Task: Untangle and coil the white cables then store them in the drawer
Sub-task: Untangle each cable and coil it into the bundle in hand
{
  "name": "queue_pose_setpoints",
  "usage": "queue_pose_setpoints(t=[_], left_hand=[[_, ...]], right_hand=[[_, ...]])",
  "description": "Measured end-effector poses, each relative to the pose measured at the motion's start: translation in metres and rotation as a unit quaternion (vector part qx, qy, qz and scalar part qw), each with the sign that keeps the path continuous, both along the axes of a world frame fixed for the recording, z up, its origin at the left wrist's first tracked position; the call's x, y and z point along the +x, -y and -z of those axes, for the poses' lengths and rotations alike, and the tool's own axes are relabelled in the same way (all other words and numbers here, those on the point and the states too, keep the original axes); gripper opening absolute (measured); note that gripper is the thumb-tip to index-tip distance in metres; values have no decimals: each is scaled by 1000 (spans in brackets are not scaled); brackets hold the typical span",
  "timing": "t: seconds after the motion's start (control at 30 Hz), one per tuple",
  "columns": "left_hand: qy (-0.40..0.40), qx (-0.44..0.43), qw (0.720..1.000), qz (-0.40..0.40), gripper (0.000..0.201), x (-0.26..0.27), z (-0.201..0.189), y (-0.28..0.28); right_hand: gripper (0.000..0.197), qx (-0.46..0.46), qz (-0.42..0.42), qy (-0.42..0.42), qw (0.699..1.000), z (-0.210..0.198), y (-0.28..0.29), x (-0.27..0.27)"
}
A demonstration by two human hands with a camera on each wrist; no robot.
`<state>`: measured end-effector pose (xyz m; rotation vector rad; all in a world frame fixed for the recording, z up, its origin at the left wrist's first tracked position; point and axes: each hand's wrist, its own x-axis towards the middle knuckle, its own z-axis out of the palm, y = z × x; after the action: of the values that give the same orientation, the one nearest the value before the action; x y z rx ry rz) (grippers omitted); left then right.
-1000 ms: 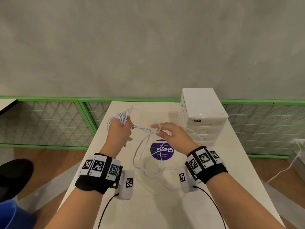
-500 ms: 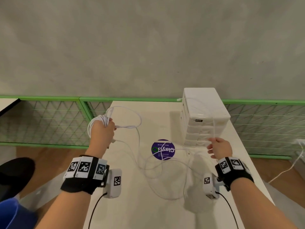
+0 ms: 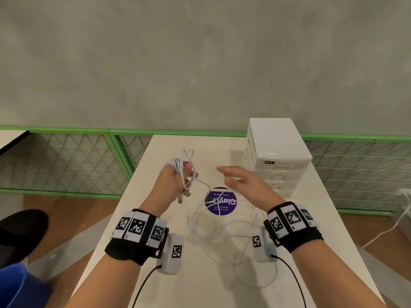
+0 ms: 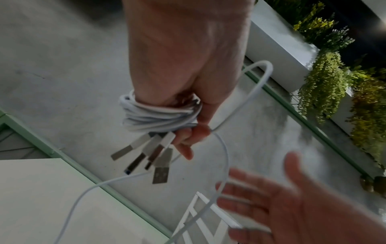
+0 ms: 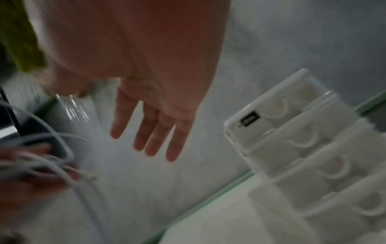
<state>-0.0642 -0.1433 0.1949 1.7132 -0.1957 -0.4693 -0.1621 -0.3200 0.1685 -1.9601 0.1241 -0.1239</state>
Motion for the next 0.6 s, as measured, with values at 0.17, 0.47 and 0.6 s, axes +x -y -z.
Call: queue_pose_setpoints(t=[0.17,0.47,0.6], left_hand=[[56,91,994,33,18,-12,-5,6],[72,90,988,102,23,-19,-3,-7],[50,89,985,143,33,-20,-4,-17]], right_hand=[[63,-73,-49,41,995,-10,-43,8],[17,-56,49,178,981,2,-51,14],[11,-91,108,154,978,-4,-37,15]])
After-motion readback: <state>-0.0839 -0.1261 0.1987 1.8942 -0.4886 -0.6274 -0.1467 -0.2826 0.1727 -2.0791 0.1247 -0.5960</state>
